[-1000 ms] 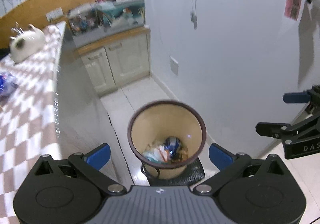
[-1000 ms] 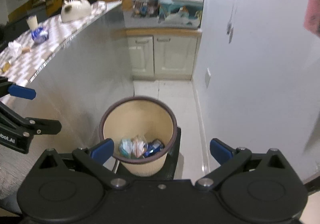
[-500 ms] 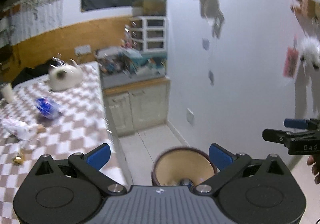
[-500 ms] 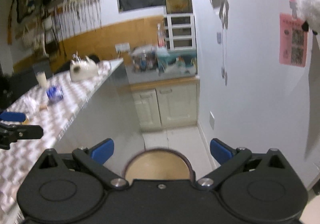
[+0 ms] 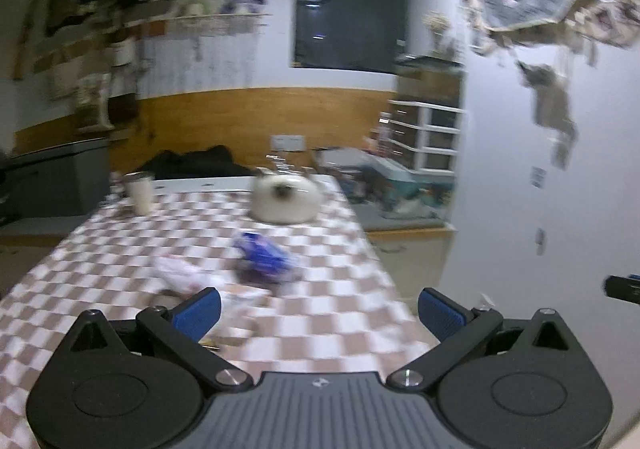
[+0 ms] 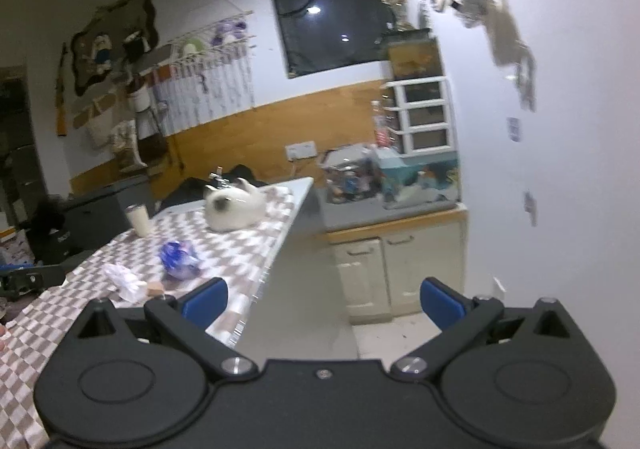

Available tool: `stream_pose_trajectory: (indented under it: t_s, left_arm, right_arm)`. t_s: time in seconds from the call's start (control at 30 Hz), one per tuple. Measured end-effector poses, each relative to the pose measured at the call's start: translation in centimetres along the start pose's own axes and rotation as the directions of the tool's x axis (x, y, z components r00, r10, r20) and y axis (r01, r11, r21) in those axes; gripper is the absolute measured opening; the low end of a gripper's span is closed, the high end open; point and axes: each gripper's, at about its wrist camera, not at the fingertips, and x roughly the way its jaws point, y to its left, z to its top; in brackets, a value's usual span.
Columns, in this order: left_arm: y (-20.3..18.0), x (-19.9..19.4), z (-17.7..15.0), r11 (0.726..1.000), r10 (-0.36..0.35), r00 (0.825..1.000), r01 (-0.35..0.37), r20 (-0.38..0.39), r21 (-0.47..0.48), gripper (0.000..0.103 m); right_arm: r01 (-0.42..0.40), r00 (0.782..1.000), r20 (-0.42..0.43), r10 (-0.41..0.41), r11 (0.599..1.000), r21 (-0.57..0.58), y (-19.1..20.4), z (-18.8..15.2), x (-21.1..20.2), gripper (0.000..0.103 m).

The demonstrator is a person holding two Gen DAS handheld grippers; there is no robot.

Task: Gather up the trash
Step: 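Withdraw both open tools from the wastebasket back toward the table, then grasp the gold foil wrapper with the left gripper while the right grasps the white bag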

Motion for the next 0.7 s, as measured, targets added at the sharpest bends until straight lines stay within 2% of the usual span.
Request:
stream_pose_trajectory:
  t_s: [0.17, 0.27, 0.47, 0.6, 0.67, 0.7]
  left_arm:
    - [5.5, 1.5, 0.1, 0.995, 0.088, 0.996, -0.088, -0.001, -0.039, 0.103]
    - [8.1, 3.3, -0.6, 0.991, 0.111, 0.993, -0.113, -0.030, -0.069, 0.103]
    - [10.8, 8.4, -3.5, 0.989, 0.112, 0.984, -0.124, -0.140, -0.084, 0.103]
    - [11.4, 11.2, -5.2, 0.990, 0.086, 0.981, -0.104, -0.175, -0.095, 0.103]
    - [11.6, 12.2, -5.9, 0.992, 0.062, 0.982, -0.081, -0.178, -0.101, 0.100]
    - [11.5, 12.5, -6.2, 0.992, 0.055, 0.983, -0.074, -0.176, -0.099, 0.094]
  right_arm:
    - [-0.039, 0.999, 0.000, 0.039, 0.999, -0.020, 3.4, 0.8, 2.5, 0.103]
    - [-0.054, 0.999, 0.005, 0.054, 0.998, -0.024, 5.1, 1.1, 3.9, 0.103]
    - [-0.064, 0.998, 0.003, 0.064, 0.998, -0.029, 8.2, 1.7, 7.1, 0.103]
    - [-0.077, 0.997, 0.001, 0.078, 0.996, -0.046, 10.3, 1.9, 8.9, 0.103]
    - [-0.070, 0.998, 0.005, 0.070, 0.995, -0.074, 11.6, 2.2, 10.0, 0.103]
    - [-0.067, 0.998, 0.011, 0.068, 0.993, -0.092, 12.2, 2.3, 10.4, 0.103]
